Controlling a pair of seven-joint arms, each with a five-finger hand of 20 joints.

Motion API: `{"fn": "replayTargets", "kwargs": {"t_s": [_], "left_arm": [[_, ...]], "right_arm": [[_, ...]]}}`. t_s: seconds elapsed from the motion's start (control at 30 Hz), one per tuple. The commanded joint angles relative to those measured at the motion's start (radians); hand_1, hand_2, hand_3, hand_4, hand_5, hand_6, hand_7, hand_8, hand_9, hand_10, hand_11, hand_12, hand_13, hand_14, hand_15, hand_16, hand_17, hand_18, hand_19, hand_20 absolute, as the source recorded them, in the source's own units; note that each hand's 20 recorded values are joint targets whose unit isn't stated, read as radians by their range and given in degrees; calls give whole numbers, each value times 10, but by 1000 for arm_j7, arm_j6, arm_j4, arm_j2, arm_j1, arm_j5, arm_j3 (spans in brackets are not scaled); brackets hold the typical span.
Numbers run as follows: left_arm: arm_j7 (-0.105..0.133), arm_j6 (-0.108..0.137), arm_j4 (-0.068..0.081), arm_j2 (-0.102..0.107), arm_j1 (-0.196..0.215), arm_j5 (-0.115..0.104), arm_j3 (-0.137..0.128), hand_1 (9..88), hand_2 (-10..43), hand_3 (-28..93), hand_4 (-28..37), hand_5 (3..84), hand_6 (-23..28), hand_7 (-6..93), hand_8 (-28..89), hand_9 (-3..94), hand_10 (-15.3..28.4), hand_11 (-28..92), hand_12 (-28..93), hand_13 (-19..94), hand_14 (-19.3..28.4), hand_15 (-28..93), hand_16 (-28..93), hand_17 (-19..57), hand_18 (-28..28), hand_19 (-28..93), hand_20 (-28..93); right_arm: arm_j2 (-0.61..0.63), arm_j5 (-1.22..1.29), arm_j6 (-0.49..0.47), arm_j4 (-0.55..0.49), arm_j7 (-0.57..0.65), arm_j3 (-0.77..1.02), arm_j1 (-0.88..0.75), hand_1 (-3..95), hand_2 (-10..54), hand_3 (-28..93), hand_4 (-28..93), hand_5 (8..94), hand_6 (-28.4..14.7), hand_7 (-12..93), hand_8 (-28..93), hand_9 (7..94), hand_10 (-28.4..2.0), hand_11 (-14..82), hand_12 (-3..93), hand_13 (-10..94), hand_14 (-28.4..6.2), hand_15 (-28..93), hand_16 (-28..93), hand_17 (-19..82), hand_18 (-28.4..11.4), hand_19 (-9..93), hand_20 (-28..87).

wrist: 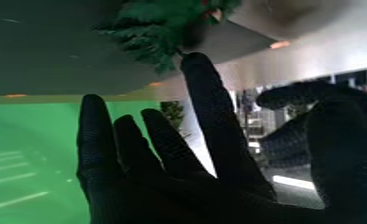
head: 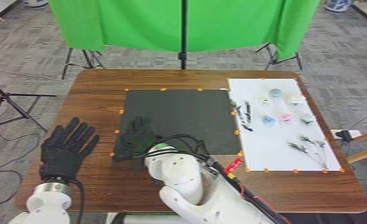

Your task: Arrange flowers

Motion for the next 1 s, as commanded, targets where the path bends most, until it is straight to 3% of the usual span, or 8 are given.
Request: {"fn": "replayTargets", "kwargs": {"t_s": [0.03, 0.23, 0.37, 0.53, 0.6, 0.67, 0.77, 1.0], "left_arm": [[-7, -2, 9, -5, 27, -6, 5, 334, 114, 728, -283, 449, 55, 218, -120, 422, 146, 226, 131, 340, 136, 364, -40, 1, 148, 362, 165], [-14, -1, 13, -7, 18, -4, 14, 328, 119, 721, -283, 431, 42, 246, -125, 416, 129, 230, 150, 351, 116, 348, -11, 6, 148, 369, 160], [-18, 0, 15, -14, 19, -6, 17, 318, 115, 732, -283, 428, 33, 266, -128, 415, 120, 229, 162, 356, 103, 327, -6, 11, 142, 354, 147], [-13, 5, 4, -35, 39, -9, 0, 312, 106, 747, -283, 435, 27, 274, -127, 421, 112, 223, 164, 355, 102, 313, -12, 11, 139, 343, 142], [-8, 5, -3, -41, 58, -9, -16, 311, 104, 752, -283, 437, 26, 271, -129, 423, 112, 219, 161, 354, 105, 312, -16, 10, 138, 341, 142], [-4, 12, -8, -44, 70, -12, -29, 310, 103, 754, -283, 438, 26, 268, -130, 425, 112, 217, 157, 352, 108, 314, -20, 11, 138, 338, 143], [-5, 15, -13, -53, 79, -13, -41, 312, 102, 755, -283, 439, 26, 263, -131, 425, 114, 216, 151, 350, 110, 317, -25, 11, 137, 337, 147], [-11, 13, -13, -56, 83, -8, -57, 314, 107, 750, -283, 431, 31, 256, -135, 414, 117, 223, 141, 343, 105, 323, -28, 19, 131, 330, 155]], "right_arm": [[-10, 6, -30, 17, 46, 7, -3, 84, 129, 783, -276, 594, -99, 90, -81, 233, -257, -2, 133, 16, -244, 250, 65, -69, -244, 501, 108], [-3, 86, 99, 2, 45, 13, -6, 129, 111, 871, -281, 618, -156, 59, -77, 239, -275, -13, 133, 25, -249, 242, 69, -67, -250, 503, 118], [5, 108, 175, -17, 48, 14, -5, 135, 115, 836, -282, 609, -187, 59, -88, 240, -278, -14, 132, 32, -252, 241, 69, -65, -255, 503, 117], [51, 192, 217, -62, 28, 20, 5, 152, 126, 735, -278, 558, -172, 43, -87, 262, -281, -2, 130, 57, -257, 257, 67, -56, -257, 505, 114], [92, 228, 235, -89, 28, 9, 12, 152, 132, 725, -268, 604, -161, 54, -85, 277, -280, 8, 132, 65, -256, 263, 66, -53, -255, 503, 111], [121, 293, 193, -122, 8, 22, 5, 154, 143, 720, -254, 714, -149, 100, -79, 311, -278, 19, 128, 78, -253, 268, 60, -48, -249, 501, 105], [166, 309, 80, -183, 4, 24, -12, 145, 167, 731, -260, 769, -127, 154, -86, 351, -278, 38, 117, 107, -250, 287, 52, -33, -243, 509, 106], [248, 324, -34, -291, 26, -8, -41, 138, 202, 808, -242, 719, -128, 125, -81, 577, -284, 202, 224, 342, -277, 544, 152, 97, -267, 606, 181]]}}
